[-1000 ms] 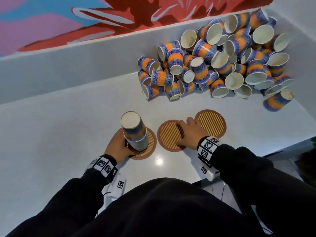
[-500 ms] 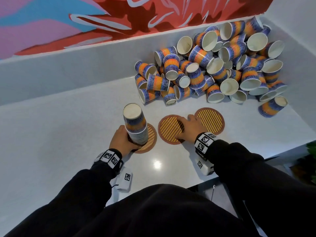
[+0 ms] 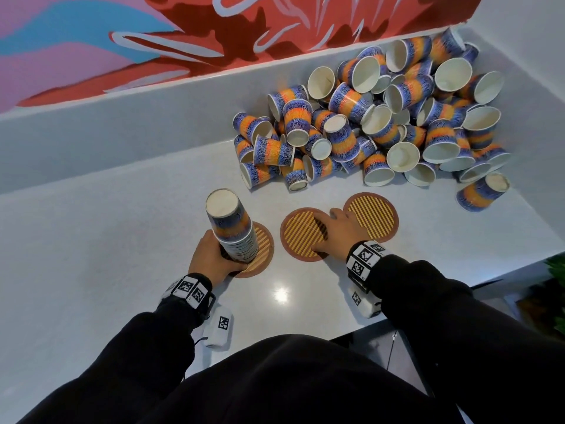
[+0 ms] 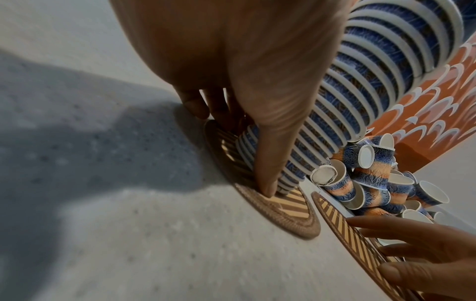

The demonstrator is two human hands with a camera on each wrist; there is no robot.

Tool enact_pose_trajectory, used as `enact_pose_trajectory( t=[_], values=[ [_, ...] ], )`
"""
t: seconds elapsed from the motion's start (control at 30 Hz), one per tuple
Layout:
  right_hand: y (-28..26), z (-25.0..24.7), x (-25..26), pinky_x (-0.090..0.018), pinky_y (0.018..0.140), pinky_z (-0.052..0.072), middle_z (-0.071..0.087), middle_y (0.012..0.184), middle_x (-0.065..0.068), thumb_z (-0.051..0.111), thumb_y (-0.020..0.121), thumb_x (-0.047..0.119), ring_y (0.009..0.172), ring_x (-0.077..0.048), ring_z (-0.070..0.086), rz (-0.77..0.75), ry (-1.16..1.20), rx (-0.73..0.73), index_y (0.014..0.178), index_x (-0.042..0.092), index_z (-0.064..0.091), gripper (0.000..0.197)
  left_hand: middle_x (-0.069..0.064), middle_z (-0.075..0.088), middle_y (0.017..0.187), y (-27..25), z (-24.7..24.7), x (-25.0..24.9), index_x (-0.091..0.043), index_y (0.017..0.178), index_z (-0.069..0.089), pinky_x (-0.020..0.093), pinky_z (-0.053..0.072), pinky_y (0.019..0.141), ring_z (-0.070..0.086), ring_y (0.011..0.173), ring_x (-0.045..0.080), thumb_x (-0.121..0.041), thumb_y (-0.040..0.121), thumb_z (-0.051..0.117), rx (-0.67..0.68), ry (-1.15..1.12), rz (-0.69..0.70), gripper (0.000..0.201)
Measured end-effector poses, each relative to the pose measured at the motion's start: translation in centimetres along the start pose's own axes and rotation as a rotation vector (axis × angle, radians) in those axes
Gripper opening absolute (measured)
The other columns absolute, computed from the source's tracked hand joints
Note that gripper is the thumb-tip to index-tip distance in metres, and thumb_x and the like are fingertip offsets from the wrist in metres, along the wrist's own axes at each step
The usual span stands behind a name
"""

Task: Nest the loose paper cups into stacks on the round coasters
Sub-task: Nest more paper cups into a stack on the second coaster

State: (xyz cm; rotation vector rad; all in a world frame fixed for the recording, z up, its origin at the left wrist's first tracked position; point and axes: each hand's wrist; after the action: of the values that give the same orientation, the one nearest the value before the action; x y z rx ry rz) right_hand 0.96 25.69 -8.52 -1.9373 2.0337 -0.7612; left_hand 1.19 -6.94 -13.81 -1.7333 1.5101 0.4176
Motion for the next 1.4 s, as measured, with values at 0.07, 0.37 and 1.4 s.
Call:
enact_pose_trajectory(
  t=[0.07, 0.37, 1.4],
  values=[
    [0.0, -0.1, -0.2, -0.067, 0.116, 0.038, 0.03, 0.165, -0.008, 0.073, 0.092, 0.053, 0.155, -0.037, 0.024, -0.004, -0.001, -0.001, 0.162, 0.036, 0.023, 0.088, -0.006, 0.072, 0.118, 0.0, 0.1, 0.2, -0.029, 0.123, 0.06, 0.044, 0.06, 0.096, 0.07, 0.112, 0.02, -0.047, 0.033, 0.099, -0.005, -0.003, 0.0, 0.1],
    [0.3, -0.1, -0.4, -0.066, 0.114, 0.041, 0.035, 0.162, -0.006, 0.074, 0.091, 0.053, 0.152, -0.036, 0.029, -0.022, -0.002, 0.0, 0.16, 0.03, 0.028, 0.086, 0.001, 0.072, 0.122, -0.9, 0.1, 0.1, -0.02, 0.126, 0.062, 0.049, 0.056, 0.103, 0.068, 0.116, 0.027, -0.03, 0.044, 0.105, -0.034, -0.012, 0.034, 0.092],
    [0.6, -0.2, -1.5, -0.063, 0.103, 0.049, 0.042, 0.152, -0.003, 0.072, 0.089, 0.059, 0.145, -0.036, 0.038, -0.09, -0.075, 0.006, 0.157, 0.031, 0.029, 0.086, -0.002, 0.069, 0.116, -2.0, 1.2, -1.0, -0.016, 0.127, 0.063, 0.036, 0.049, 0.096, 0.063, 0.107, 0.02, -0.019, 0.052, 0.105, -0.088, 0.008, -0.033, 0.086]
  ],
)
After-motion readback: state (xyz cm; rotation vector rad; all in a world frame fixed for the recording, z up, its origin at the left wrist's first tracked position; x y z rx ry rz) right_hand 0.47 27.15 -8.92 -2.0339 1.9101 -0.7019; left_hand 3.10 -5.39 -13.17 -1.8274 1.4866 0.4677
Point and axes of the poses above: each hand's wrist, its own y-axis towards the middle knuckle, its own z-axis out of the palm, x = y × z
